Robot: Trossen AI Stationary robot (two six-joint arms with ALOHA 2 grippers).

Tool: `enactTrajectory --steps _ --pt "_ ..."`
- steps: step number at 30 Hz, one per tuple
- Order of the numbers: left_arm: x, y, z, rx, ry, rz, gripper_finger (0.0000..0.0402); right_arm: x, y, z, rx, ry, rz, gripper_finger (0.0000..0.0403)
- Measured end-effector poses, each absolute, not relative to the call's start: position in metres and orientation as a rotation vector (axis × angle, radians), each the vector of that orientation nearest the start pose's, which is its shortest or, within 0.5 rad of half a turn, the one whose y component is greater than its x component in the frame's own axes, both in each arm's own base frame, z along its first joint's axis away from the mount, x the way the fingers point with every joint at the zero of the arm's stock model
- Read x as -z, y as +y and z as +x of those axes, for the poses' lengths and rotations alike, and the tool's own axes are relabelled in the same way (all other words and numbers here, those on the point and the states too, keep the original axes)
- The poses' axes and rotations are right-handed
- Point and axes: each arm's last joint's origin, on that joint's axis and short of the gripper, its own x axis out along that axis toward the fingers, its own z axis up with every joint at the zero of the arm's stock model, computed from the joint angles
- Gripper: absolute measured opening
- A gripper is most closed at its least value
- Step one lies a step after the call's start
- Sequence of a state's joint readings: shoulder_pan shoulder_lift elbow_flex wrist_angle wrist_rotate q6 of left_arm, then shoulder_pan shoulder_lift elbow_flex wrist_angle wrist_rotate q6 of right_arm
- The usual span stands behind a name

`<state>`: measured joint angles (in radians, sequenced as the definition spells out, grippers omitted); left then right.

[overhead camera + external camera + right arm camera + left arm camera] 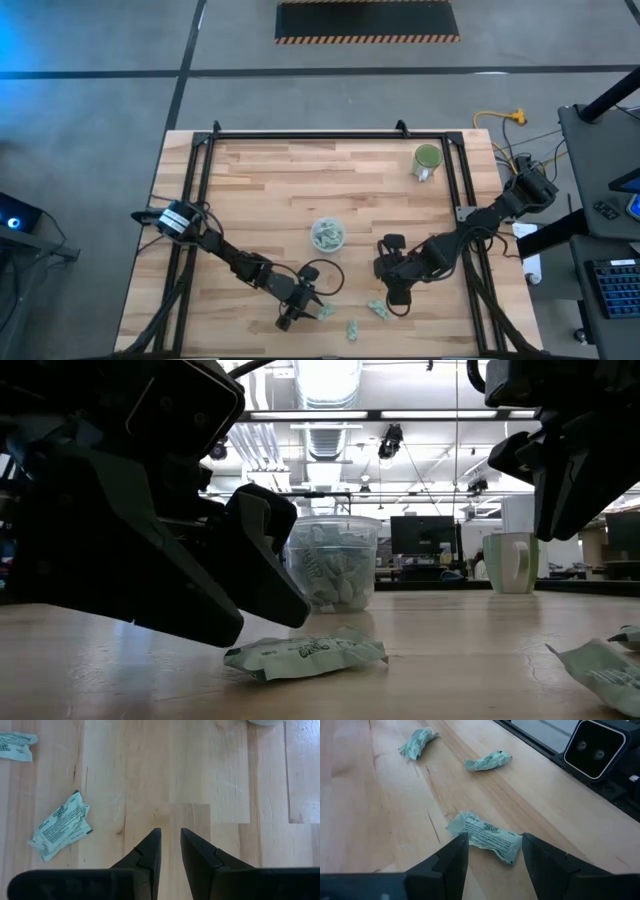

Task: Pick and place Stevia / Truvia into bins
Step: Put the light green stevia packet into the transparent container

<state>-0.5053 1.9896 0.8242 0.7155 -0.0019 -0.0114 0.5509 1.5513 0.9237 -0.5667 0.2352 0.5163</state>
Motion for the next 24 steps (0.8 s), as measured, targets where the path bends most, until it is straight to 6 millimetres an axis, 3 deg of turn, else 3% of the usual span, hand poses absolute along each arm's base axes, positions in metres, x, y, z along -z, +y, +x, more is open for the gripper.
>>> enactTrajectory --steps 17,24 --pt "-0.102 -0.178 0.321 0.5 0.427 0.117 0.0169 -0.183 0.144 0.245 0.011 1.13 -0.002 0.0059" --pt "-0.085 -0.186 0.33 0.546 0.413 0.104 0.0169 -0.183 0.143 0.245 0.012 1.132 -0.002 0.0057"
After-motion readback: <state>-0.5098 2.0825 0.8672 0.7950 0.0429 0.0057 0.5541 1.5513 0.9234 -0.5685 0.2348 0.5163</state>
